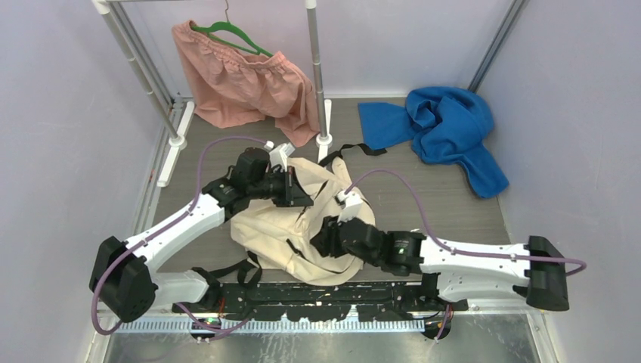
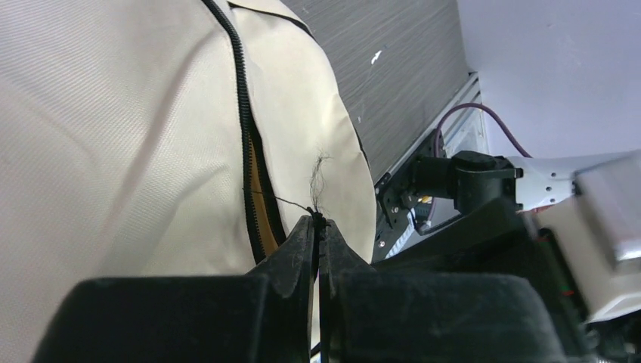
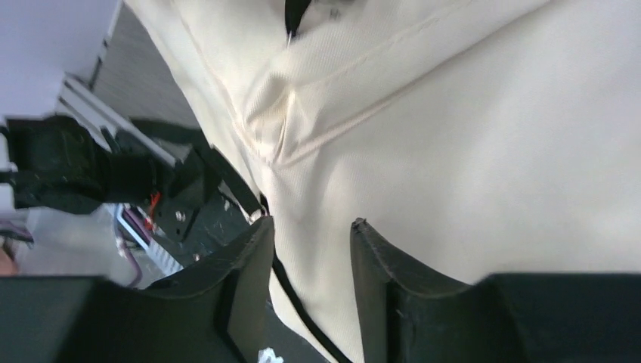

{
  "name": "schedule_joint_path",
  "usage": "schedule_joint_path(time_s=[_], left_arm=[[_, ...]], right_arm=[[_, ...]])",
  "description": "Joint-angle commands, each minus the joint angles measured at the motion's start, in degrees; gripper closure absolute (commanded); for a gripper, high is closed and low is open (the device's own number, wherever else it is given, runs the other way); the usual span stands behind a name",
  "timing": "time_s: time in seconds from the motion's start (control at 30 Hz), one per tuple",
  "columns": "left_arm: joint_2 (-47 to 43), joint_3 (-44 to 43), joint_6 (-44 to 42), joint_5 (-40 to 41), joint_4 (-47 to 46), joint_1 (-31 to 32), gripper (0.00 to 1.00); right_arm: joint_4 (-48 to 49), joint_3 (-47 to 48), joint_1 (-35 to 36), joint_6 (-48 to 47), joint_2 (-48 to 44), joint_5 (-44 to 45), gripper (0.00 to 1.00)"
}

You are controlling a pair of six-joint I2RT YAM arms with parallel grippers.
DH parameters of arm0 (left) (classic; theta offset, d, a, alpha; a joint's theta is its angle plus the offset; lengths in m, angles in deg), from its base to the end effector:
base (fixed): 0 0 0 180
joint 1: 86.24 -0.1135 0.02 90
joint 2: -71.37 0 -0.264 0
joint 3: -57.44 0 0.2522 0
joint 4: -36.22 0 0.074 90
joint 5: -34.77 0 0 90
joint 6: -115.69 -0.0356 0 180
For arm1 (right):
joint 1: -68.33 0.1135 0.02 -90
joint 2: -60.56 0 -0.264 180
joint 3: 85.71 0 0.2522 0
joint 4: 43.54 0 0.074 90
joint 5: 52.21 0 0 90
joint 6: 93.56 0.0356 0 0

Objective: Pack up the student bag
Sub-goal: Zip the student bag at the center of the board.

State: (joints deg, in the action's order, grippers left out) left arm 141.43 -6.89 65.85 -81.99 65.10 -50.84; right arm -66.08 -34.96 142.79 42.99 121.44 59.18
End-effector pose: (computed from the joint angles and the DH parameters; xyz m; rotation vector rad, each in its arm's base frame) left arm 0.2091 -0.1683 0.2764 0.1970 2.3778 -1.2065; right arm 0.0741 0.2181 0.2419 -0.3113 2.1979 0.8454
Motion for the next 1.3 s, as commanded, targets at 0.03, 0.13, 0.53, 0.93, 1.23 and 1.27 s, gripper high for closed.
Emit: schedule_joint_path(time_s=[0.03,0.13,0.53,0.93,1.23,1.27], left_arm=[[1.7,-2.2,1.1,-3.5,-11.4,-0.5,1.00],[2.0,-2.3,1.5,-3.3,-11.5,-0.6,1.00],[0.1,-1.6,2.0,-1.8,-9.8,-0.6,1.00],[-1.1,-0.4,2.6,-2.8,-8.8,-0.6,1.00],[-0.6,0.7,1.8,-3.2,-6.6,-0.5,1.00],[-0.8,0.7,1.7,-2.4,-6.3,-0.6,1.00]], right_arm=[[2.5,1.9,-9.7,-0.7,-7.0,-3.5,0.46],[11.3,-0.3,-14.9,2.8,-6.5,-10.2,0.42],[26.8,0.1,-15.6,1.6,4.9,-13.8,0.42],[28.3,2.9,-15.5,-3.7,9.5,-10.2,0.46],[28.1,4.1,-15.5,-5.2,8.2,-9.9,0.50],[27.9,4.4,-15.5,-5.4,7.9,-10.0,0.50]])
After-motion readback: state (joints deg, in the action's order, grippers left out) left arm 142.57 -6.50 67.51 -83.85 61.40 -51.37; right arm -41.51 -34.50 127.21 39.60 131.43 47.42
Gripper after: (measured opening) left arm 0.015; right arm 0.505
